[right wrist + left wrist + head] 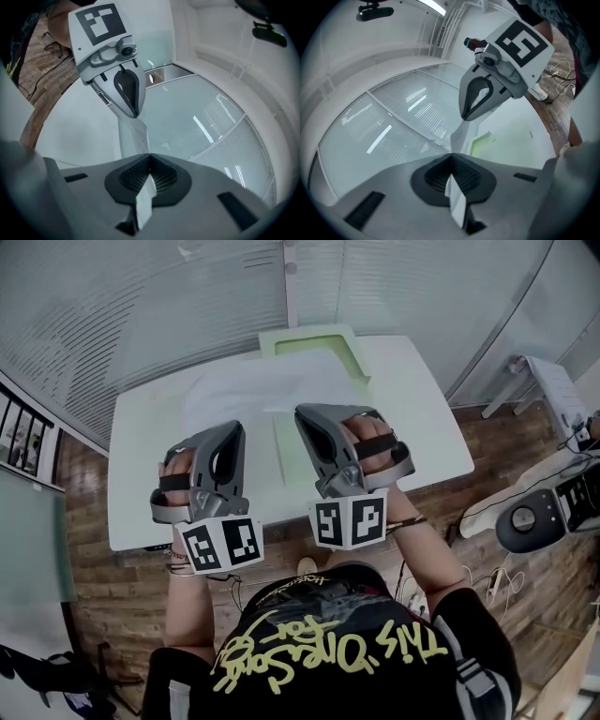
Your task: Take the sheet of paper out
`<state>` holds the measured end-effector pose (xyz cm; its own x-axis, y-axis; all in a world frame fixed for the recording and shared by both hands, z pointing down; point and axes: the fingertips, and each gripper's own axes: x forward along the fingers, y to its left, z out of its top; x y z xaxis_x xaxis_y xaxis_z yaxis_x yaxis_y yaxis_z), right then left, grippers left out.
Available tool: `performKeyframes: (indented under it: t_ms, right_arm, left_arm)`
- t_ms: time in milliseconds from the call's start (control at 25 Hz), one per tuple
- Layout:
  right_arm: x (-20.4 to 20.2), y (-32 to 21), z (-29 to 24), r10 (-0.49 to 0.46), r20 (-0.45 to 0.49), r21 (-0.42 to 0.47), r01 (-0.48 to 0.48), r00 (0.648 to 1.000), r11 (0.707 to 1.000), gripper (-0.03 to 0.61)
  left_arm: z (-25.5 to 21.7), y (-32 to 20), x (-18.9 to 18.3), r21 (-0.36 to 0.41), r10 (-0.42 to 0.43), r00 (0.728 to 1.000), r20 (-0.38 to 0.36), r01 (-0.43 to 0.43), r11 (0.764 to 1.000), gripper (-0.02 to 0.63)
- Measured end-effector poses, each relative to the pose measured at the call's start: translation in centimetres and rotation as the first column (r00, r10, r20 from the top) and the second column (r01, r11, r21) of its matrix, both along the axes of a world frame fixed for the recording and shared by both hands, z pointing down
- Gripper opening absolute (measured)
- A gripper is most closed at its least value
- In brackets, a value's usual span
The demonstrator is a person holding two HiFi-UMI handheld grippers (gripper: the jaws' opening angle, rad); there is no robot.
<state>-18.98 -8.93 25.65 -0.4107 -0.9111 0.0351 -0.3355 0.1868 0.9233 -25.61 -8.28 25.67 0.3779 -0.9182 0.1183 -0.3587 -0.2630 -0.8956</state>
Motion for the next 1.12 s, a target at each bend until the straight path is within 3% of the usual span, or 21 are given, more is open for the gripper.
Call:
performKeyframes:
  t_ms: [200, 1120]
  right_arm:
    - [0.3, 0.0, -0.6, -0.001, 0.012, 0.034, 0.001, 1.000, 0.999, 0.008]
    - [0.3, -0.2, 0.2, -0.021, 0.010, 0.006, 0.021, 1.000, 1.000, 0.006]
  left_arm:
    - [-0.6, 0.0, 0.3, 0.021, 0.001, 1.000, -0.003, -0.001, 1.000, 0.006]
    - [-1.0, 0.0, 0.4, 0.044, -0.021, 1.000, 0.021, 0.020, 0.999, 0.006]
